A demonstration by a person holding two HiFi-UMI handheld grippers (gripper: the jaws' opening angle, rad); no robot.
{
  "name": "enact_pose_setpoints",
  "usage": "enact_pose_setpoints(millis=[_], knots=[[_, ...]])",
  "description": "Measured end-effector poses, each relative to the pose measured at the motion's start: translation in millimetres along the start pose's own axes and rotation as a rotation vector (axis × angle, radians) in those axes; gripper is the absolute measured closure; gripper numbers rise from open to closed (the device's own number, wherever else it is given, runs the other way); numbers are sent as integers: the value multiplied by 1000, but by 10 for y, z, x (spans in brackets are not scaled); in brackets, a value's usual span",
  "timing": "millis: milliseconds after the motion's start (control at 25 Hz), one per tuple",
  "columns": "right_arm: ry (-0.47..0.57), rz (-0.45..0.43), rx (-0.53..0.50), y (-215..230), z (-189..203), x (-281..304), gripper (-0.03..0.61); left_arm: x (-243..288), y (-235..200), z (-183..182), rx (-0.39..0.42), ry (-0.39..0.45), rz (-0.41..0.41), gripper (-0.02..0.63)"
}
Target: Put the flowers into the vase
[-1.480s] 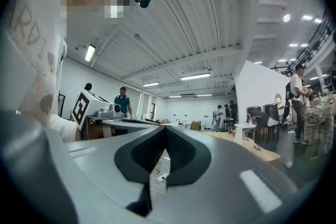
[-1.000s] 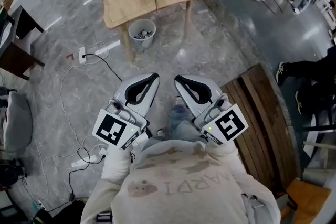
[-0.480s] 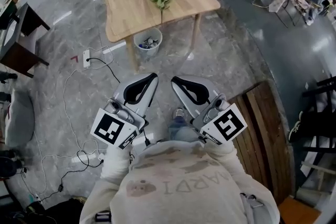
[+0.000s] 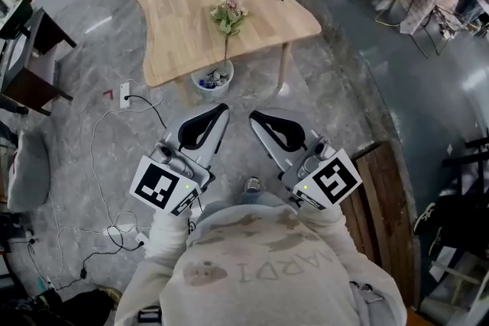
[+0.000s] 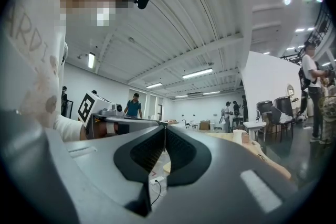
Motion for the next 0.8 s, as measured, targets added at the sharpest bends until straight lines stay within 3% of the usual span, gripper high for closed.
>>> enact_pose_setpoints(millis=[200,400,800], knots=[[10,-17,12,350,-22,51,546,242,-128,36,29,-18,-32,614],[8,-35,25,555,3,171,546,361,-315,141,0,-28,-67,614],[2,6,36,1028,50,539,546,779,-773,299,-14,-4,-22,614]])
Point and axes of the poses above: the fingertips, and each gripper's own axes: x forward along the fingers, y to its right, z out of its underside, the point moved 2 cm from there along -x, backward along the fingers, and after that the axes turned 10 degrees about x, right-handed, at the moved point
